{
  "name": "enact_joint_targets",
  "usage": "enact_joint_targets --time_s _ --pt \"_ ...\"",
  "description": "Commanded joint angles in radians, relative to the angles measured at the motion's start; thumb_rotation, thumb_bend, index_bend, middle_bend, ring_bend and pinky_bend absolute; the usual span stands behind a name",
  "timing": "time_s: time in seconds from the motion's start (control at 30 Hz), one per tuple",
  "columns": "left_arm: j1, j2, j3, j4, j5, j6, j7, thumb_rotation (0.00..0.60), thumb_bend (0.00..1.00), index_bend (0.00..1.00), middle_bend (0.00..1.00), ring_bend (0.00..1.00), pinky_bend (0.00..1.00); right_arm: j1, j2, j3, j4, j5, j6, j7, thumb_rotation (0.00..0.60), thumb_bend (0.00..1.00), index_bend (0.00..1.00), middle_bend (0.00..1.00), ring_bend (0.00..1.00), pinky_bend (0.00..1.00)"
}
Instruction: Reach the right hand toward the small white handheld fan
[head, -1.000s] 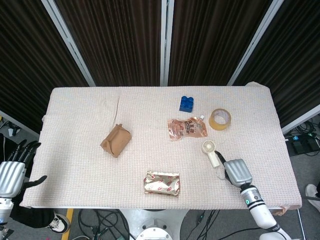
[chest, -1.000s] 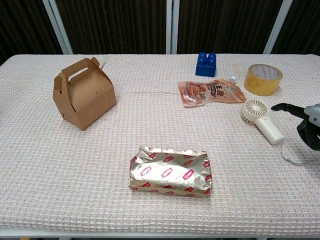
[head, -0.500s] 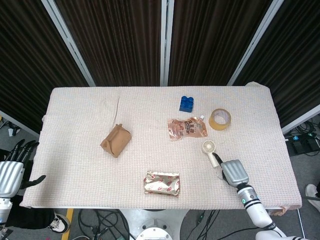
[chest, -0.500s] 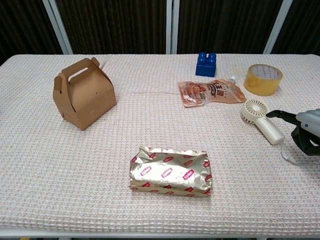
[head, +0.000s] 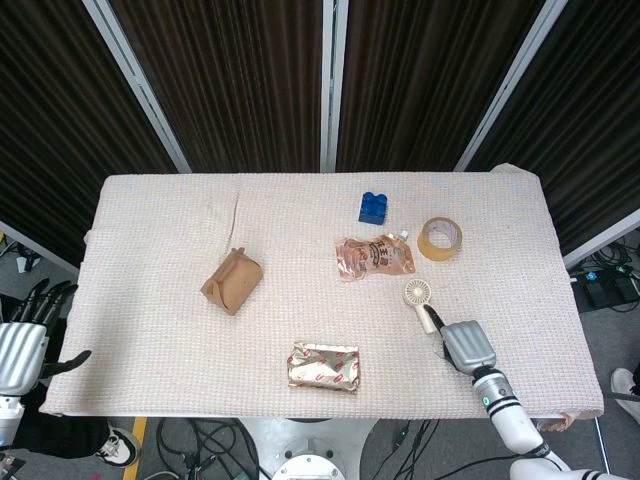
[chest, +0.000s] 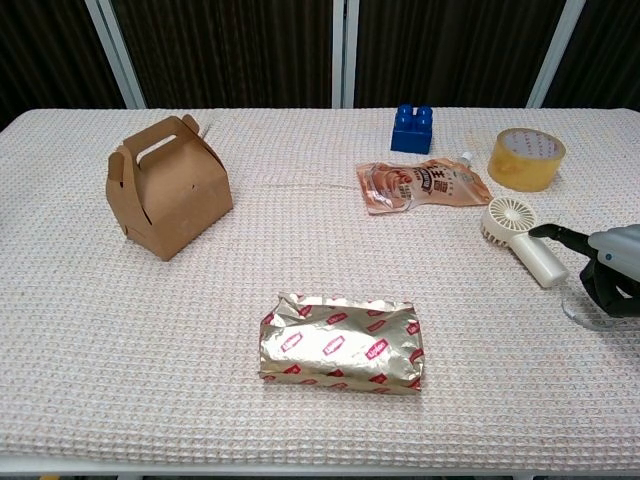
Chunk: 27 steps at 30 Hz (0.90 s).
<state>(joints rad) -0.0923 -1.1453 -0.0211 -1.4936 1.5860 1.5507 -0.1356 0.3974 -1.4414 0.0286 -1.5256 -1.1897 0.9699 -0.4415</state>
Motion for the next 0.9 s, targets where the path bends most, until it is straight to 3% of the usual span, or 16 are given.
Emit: enact_joint_targets --time_s 0.03,0.43,0.73,0.9 --pt "0.000 0.000 0.000 -0.001 -0.001 -0.001 0.000 0.600 0.00 0.12 0.10 0.01 0.20 0.007 0.007 -0.003 -0.008 0.014 -0.020 0.017 0.600 1.00 0.00 0.92 0.84 0.75" --pt "-0.001 0.002 -0.002 -0.004 0.000 0.000 0.001 0.600 0.00 0.12 0.10 0.01 0.20 0.013 0.024 -0.005 -0.026 0.007 -0.003 0.055 0.600 1.00 0.00 0.92 0.84 0.75" --pt "-0.001 0.002 -0.002 -0.008 0.002 0.002 0.002 0.600 0.00 0.12 0.10 0.01 0.20 -0.046 0.125 0.012 -0.133 -0.160 0.205 0.155 0.600 1.00 0.00 0.92 0.84 0.75" --pt "-0.003 0.009 -0.003 -0.020 0.002 -0.001 0.006 0.600 0.00 0.12 0.10 0.01 0.20 -0.106 0.194 0.018 -0.153 -0.258 0.353 0.287 0.600 1.00 0.00 0.92 0.83 0.75"
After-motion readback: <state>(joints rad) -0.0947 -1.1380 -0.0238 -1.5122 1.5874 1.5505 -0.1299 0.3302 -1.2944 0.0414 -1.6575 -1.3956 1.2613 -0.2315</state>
